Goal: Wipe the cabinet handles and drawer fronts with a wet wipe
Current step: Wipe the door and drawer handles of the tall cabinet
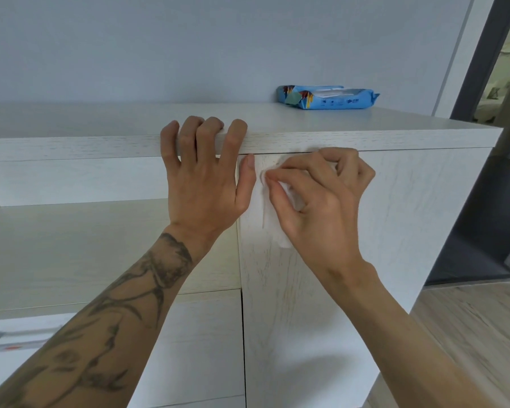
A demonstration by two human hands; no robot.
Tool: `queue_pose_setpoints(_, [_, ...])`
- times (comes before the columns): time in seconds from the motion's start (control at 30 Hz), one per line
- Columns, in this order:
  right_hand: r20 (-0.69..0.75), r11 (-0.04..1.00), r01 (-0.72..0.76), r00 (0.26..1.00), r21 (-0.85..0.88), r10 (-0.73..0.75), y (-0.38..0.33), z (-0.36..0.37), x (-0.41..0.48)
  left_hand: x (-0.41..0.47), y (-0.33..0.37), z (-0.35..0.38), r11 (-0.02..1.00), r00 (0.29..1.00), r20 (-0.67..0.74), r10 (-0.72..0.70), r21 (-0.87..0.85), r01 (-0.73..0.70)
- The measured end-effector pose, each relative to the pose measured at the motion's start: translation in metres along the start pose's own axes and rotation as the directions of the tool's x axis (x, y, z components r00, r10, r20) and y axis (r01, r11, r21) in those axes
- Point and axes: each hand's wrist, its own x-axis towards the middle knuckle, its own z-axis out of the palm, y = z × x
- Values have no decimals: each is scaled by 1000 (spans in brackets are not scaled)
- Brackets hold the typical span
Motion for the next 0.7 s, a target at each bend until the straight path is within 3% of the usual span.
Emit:
queue_pose_setpoints(0.13, [-77, 1000, 0, 997, 18, 1, 6, -17, -12, 0, 0, 1, 1000, 1000, 7, -4, -15, 4])
queue_pose_setpoints(0.3, [-107, 988, -157, 982, 8, 157, 24, -38, -17, 0, 2, -1, 1000, 1000, 13, -14, -22, 14])
queue_pose_setpoints(0.53, [-22, 1000, 23, 1000, 16, -22, 1, -5, -9, 0, 1, -1, 1000, 1000, 9, -8, 1, 8])
queue_pose_setpoints(0.7, [-142, 997, -34, 989, 65, 43, 9, -6, -22, 0, 2, 0, 1000, 1000, 3, -4, -6, 5])
